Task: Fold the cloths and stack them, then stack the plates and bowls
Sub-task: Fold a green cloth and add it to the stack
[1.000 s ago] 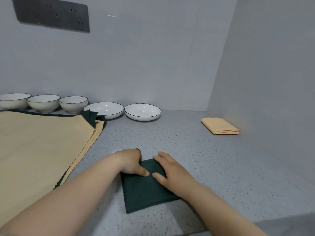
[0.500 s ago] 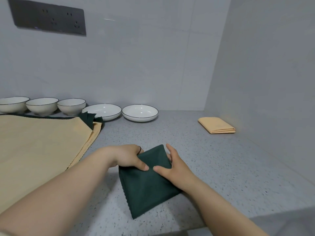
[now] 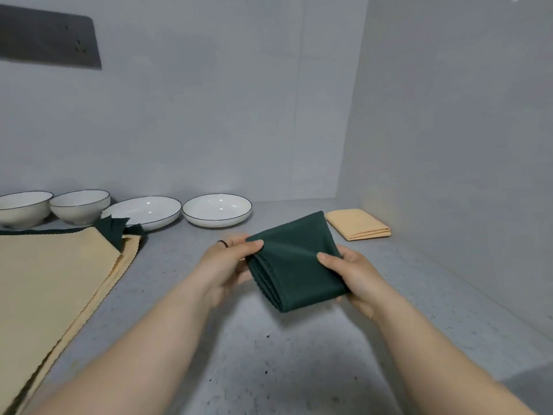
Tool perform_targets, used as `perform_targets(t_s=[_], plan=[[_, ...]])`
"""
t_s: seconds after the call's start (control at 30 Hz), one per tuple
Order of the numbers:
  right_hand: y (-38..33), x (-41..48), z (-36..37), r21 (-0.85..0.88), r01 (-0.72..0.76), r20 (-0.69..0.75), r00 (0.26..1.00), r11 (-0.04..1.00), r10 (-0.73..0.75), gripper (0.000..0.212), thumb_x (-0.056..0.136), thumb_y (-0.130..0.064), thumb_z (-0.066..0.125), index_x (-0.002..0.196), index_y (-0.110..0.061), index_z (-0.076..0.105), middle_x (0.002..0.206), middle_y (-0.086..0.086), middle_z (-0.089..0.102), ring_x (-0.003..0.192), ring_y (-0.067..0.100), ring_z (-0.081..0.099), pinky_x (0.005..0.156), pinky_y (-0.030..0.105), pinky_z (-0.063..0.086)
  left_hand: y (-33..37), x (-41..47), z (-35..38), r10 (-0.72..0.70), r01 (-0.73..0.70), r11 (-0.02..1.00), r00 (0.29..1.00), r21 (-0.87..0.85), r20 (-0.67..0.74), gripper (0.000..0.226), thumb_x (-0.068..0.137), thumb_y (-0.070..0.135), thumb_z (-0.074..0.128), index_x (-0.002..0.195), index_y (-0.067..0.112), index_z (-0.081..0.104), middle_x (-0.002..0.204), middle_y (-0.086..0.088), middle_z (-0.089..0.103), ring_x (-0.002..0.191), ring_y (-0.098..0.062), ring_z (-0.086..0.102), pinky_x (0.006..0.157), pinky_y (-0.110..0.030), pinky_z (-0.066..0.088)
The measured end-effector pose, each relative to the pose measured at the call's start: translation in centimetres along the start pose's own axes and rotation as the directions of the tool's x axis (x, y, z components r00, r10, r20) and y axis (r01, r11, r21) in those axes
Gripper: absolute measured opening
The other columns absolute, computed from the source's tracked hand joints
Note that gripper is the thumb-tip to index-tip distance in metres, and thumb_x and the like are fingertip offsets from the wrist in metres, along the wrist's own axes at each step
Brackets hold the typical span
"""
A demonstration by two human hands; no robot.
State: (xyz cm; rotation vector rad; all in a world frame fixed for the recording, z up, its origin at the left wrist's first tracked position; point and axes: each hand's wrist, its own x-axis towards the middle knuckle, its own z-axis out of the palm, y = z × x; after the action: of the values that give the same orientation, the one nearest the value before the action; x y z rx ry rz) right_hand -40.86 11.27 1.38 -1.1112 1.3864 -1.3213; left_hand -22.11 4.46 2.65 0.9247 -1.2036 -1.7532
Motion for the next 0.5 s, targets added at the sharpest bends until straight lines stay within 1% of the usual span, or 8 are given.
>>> perform_targets(t_s=[0.03,0.07,0.17,0.23,0.27,0.33,0.4,0.5], plan=[[0.1,0.4,-0.8,-0.008,-0.005,-0.009,1.000,1.000,0.005,0.013,0.091,-0.015,0.053,0.098,-0.016,0.064,0.091,0.004,0.069,0.074,0.016,0.065,0.054,0.026,0.047,-0.6,0.7,0.7,-0.015,0.015,0.999,1.000,-0.043,0.008,0.019,0.088,0.003,0.053,0.106,0.004,0.059,0.086,-0.007,0.069,0.066,-0.013,0.066,0.055,-0.019,0.057],[0.1,0.8,-1.7,-0.015,-0.020,-0.007,1.000,1.000,0.020,0.014,0.091,-0.015,0.053,0.100,-0.016,0.064,0.090,0.004,0.069,0.075,0.019,0.063,0.052,0.023,0.041,-1.1,1.3,1.4,-0.037,0.037,0.997,0.999,-0.065,0.008,0.018,0.089,0.002,0.051,0.105,0.004,0.059,0.083,-0.006,0.069,0.065,-0.013,0.066,0.054,-0.019,0.056],[-0.1,2.2,-4.9,-0.057,-0.087,0.084,0.992,0.995,0.092,0.015,0.090,-0.011,0.054,0.096,-0.019,0.065,0.085,-0.001,0.073,0.073,0.014,0.067,0.050,0.019,0.048,-2.2,3.5,3.1,-0.126,0.126,0.991,0.992,0.035,0.023,0.028,0.089,0.001,0.050,0.115,0.011,0.050,0.090,-0.006,0.062,0.071,-0.016,0.059,0.055,-0.025,0.055],[-0.4,3.1,-6.6,-0.110,-0.136,0.144,0.978,0.985,0.151,0.015,0.090,-0.009,0.053,0.093,-0.018,0.065,0.080,-0.004,0.074,0.069,0.008,0.069,0.055,0.018,0.053,-2.5,4.6,3.9,-0.194,0.177,0.974,0.975,0.140,0.112,0.029,0.090,0.003,0.051,0.118,0.012,0.049,0.096,-0.007,0.063,0.073,-0.017,0.060,0.055,-0.026,0.056],[-0.4,3.5,-7.4,-0.128,-0.149,0.147,0.975,0.980,0.168,0.014,0.090,-0.008,0.053,0.092,-0.016,0.065,0.076,-0.004,0.074,0.066,0.007,0.069,0.054,0.016,0.052,-2.7,5.1,4.3,-0.219,0.193,0.967,0.963,0.165,0.156,0.029,0.090,0.004,0.052,0.119,0.010,0.049,0.098,-0.008,0.064,0.075,-0.018,0.062,0.056,-0.027,0.058],[-0.5,4.9,-9.0,-0.114,-0.157,0.113,0.979,0.981,0.170,0.014,0.090,-0.007,0.052,0.091,-0.015,0.065,0.071,-0.006,0.073,0.062,0.005,0.069,0.049,0.014,0.049,-3.1,6.8,5.6,-0.225,0.199,0.969,0.955,0.148,0.193,0.032,0.089,0.002,0.053,0.121,0.004,0.049,0.100,-0.011,0.065,0.079,-0.019,0.063,0.061,-0.028,0.059],[-0.5,6.2,-10.2,-0.089,-0.140,0.064,0.987,0.986,0.145,0.015,0.090,-0.008,0.052,0.091,-0.016,0.065,0.070,-0.007,0.073,0.061,0.005,0.068,0.047,0.013,0.047,-3.3,8.7,6.8,-0.182,0.173,0.982,0.973,0.075,0.141,0.038,0.088,0.001,0.054,0.126,0.000,0.047,0.106,-0.014,0.063,0.081,-0.020,0.062,0.060,-0.026,0.058],[-0.5,8.9,-11.9,-0.066,-0.093,-0.058,0.994,0.994,0.089,0.014,0.089,-0.011,0.055,0.088,-0.020,0.065,0.072,-0.005,0.072,0.074,0.017,0.063,0.060,0.021,0.041,-3.4,11.7,9.0,-0.148,0.150,0.987,0.988,-0.065,0.035,0.050,0.087,0.006,0.059,0.133,0.001,0.041,0.115,-0.015,0.059,0.079,-0.017,0.062,0.054,-0.022,0.058]])
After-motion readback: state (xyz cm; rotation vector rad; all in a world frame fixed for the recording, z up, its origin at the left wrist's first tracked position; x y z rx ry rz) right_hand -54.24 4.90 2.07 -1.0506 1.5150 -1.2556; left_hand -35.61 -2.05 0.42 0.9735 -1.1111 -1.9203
